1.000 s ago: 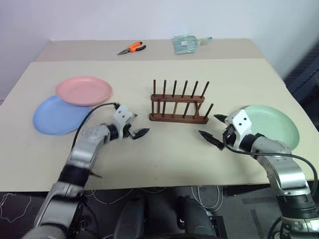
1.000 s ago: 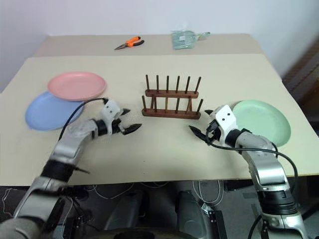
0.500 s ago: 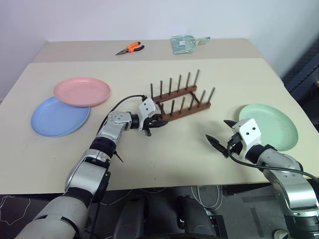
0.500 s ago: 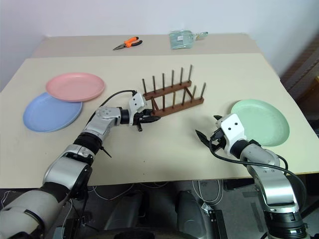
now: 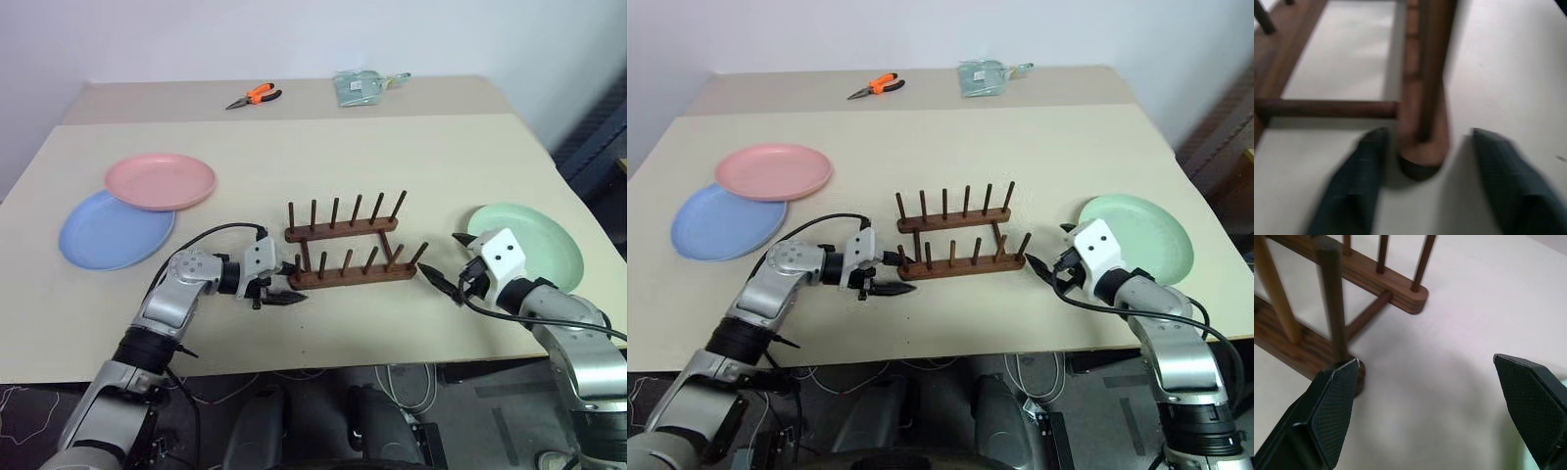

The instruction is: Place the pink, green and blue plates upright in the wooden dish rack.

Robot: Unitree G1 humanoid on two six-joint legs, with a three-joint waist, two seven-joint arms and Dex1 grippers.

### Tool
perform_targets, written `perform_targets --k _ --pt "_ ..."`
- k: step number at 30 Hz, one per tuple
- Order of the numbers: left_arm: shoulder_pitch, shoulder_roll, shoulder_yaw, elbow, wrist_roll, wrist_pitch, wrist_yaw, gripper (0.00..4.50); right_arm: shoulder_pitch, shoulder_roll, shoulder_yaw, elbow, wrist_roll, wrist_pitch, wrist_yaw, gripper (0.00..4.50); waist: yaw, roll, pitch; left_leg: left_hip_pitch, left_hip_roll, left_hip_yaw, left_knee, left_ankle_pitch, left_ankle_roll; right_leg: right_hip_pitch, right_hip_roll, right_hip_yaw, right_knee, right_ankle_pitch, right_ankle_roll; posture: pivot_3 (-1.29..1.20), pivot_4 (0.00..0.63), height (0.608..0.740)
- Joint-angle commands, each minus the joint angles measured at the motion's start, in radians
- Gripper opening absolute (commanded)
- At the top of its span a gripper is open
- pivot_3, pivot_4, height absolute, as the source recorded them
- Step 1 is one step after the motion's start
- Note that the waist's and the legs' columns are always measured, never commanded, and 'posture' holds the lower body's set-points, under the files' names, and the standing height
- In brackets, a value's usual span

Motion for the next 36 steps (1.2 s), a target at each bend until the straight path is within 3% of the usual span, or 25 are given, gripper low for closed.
perform_targets --k 1,2,5,8,12,13,20,26,36 --pt "0.038 0.04 0.021 -0.029 0.025 0.05 0.061 4.35 0.029 -0.035 -0.062 -0.008 0.005 -0.021 0.02 4.5 0.001 0.0 0.0 0.0 0.0 0.0 0.0 0.0 0.0 0.0 0.0 0.0 0.0 0.0 0.0 0.0 0.15 0.738" --pt "0.047 0.05 0.022 -0.038 0.025 0.054 0.067 4.35 0.035 -0.039 -0.067 -0.01 0.007 -0.02 0.024 4.5 -0.001 0.0 0.0 0.0 0.0 0.0 0.0 0.0 0.0 0.0 0.0 0.0 0.0 0.0 0.0 0.0 0.15 0.738" --pt "0.116 0.114 0.054 -0.103 -0.002 0.12 0.073 4.42 0.093 -0.064 -0.097 -0.041 0.046 0.002 0.085 3.68 -0.01 0.0 0.0 0.001 0.0 0.0 -0.001 0.0 0.0 0.0 0.0 0.0 0.0 0.0 0.0 0.0 0.15 0.738" --pt "0.225 0.17 0.083 -0.258 -0.104 0.234 0.036 3.58 0.146 -0.085 -0.073 -0.095 0.081 0.025 0.146 2.13 -0.026 0.0 -0.001 0.003 0.001 0.0 -0.002 0.0 0.0 0.001 0.001 0.0 0.001 0.0 0.0 0.0 0.15 0.738" --pt "0.298 0.147 0.059 -0.402 -0.177 0.326 0.074 1.55 0.162 -0.073 -0.001 -0.132 0.097 0.052 0.182 0.02 -0.023 0.003 -0.002 0.007 0.002 0.001 -0.004 0.0 0.0 0.003 0.001 0.002 0.0 -0.001 -0.001 0.0 0.15 0.738" --pt "0.3 0.128 0.035 -0.417 -0.166 0.331 0.095 1.1 0.157 -0.061 0.024 -0.135 0.093 0.055 0.179 0.0 -0.02 0.003 -0.002 0.007 0.002 0.001 -0.004 0.0 0.0 0.003 0.0 0.002 0.0 -0.002 -0.002 0.0 0.15 0.738" --pt "0.249 -0.038 -0.029 -0.325 -0.038 0.294 0.333 1.1 0.028 0.019 0.184 -0.021 -0.075 0.037 0.033 0.0 0.006 0.003 -0.003 0.007 -0.001 0.001 -0.003 0.0 0.0 0.006 -0.002 0.001 -0.003 -0.003 0.0 0.0 0.15 0.738" --pt "0.168 -0.151 0.019 -0.148 0.041 0.231 0.556 1.1 -0.132 0.117 0.244 0.122 -0.184 0.018 -0.103 0.0 -0.003 0.001 -0.005 0.012 -0.001 0.001 -0.002 0.0 0.0 0.012 -0.001 0.001 -0.002 -0.003 0.0 0.0 0.15 0.738" --pt "0.09 -0.184 0.052 -0.003 0.032 0.156 0.619 1.1 -0.285 0.17 0.248 0.296 -0.21 -0.036 -0.111 0.0 -0.009 0.002 -0.006 0.013 0.0 0.001 -0.003 0.0 0.0 0.012 0.0 0.001 -0.001 -0.003 0.0 0.0 0.15 0.738"
